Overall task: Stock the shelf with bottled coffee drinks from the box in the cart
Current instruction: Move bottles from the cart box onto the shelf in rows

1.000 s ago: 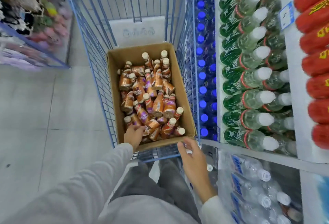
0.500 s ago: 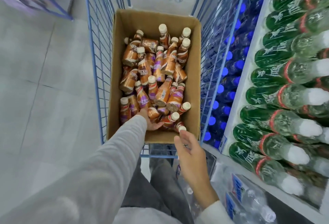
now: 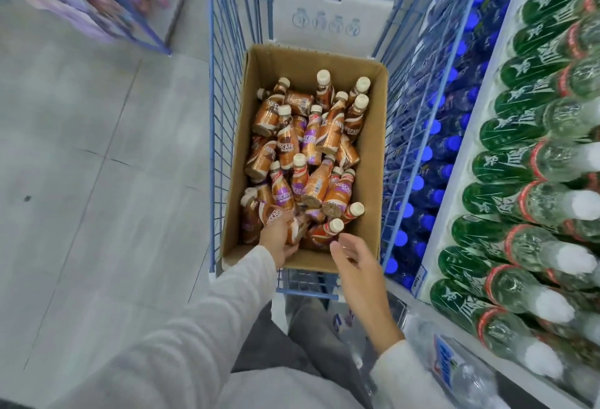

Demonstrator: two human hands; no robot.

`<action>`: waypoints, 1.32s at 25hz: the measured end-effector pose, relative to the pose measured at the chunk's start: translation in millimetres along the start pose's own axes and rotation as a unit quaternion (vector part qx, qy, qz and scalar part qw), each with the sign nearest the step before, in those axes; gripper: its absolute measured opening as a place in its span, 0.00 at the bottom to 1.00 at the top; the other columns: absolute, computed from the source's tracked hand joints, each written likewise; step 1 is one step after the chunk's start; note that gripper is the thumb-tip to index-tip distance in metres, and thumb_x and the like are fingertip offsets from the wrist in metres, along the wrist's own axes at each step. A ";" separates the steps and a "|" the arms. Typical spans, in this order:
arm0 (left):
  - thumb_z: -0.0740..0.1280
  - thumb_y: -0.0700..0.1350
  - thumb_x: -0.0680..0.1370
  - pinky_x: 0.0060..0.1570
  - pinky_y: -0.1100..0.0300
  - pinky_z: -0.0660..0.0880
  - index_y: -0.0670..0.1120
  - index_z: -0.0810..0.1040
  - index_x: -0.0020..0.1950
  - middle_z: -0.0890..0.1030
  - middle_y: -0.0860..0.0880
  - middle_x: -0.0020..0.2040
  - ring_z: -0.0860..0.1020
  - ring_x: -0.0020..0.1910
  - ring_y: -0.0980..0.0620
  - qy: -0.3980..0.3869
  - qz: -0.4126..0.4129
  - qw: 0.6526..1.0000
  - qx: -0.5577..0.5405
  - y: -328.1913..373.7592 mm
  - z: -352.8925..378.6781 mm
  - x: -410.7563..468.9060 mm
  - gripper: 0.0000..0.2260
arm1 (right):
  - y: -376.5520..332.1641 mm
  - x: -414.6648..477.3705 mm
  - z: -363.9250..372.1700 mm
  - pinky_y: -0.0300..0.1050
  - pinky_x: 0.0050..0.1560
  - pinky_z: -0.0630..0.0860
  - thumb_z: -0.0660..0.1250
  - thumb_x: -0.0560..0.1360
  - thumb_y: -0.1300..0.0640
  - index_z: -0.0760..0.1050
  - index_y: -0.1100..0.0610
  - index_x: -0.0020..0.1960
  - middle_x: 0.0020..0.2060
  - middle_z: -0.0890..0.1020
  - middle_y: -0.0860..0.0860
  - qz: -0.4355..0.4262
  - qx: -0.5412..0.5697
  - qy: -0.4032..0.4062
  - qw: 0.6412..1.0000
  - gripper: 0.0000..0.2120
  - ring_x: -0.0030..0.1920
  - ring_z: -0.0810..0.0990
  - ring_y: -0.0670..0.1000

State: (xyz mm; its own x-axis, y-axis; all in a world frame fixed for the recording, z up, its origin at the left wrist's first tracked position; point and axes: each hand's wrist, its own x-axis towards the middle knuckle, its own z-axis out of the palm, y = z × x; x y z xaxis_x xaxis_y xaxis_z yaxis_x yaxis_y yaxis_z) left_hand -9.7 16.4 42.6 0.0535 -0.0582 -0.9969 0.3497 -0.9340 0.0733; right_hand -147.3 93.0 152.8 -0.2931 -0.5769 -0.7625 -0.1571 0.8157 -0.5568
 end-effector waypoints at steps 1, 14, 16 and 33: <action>0.73 0.52 0.77 0.63 0.47 0.79 0.44 0.71 0.73 0.80 0.43 0.66 0.79 0.64 0.44 -0.012 0.032 0.999 0.033 -0.9 -11.1 -9.7 0.27 | -6.6 7.5 4.3 0.33 0.57 0.72 0.65 0.82 0.46 0.76 0.47 0.67 0.60 0.80 0.40 0.000 0.000 -0.008 1.000 0.15 0.62 0.77 0.41; 0.76 0.61 0.68 0.45 0.61 0.82 0.56 0.79 0.61 0.86 0.55 0.54 0.86 0.52 0.54 -0.012 0.374 0.922 0.100 65.6 -114.6 -96.9 0.23 | -97.7 214.6 177.0 0.51 0.65 0.74 0.70 0.76 0.42 0.64 0.61 0.77 0.69 0.75 0.56 0.168 0.091 -0.099 0.977 0.37 0.66 0.76 0.59; 0.75 0.63 0.68 0.46 0.60 0.83 0.57 0.79 0.60 0.86 0.56 0.54 0.85 0.53 0.53 -0.017 0.372 0.924 0.093 67.7 -120.7 -97.7 0.23 | -95.0 223.5 187.4 0.53 0.68 0.72 0.70 0.76 0.41 0.61 0.61 0.79 0.72 0.74 0.56 0.150 0.077 -0.076 0.983 0.40 0.68 0.74 0.60; 0.79 0.58 0.65 0.38 0.60 0.81 0.52 0.82 0.52 0.87 0.47 0.50 0.87 0.46 0.49 -0.178 0.395 0.881 0.191 57.5 -105.2 -167.5 0.20 | -66.0 -21.3 35.6 0.55 0.65 0.78 0.73 0.78 0.51 0.76 0.58 0.69 0.60 0.85 0.55 0.020 0.398 -0.112 0.910 0.22 0.62 0.83 0.55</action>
State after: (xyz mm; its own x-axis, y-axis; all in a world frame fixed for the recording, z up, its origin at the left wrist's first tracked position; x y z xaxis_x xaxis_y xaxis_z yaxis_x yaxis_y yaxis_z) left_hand 99.8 9.5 216.8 -0.1806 -0.7871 -0.5898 -0.0085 -0.5984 0.8011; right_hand -97.1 49.9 194.1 -0.0705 -0.6151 -0.7853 0.6091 0.5969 -0.5223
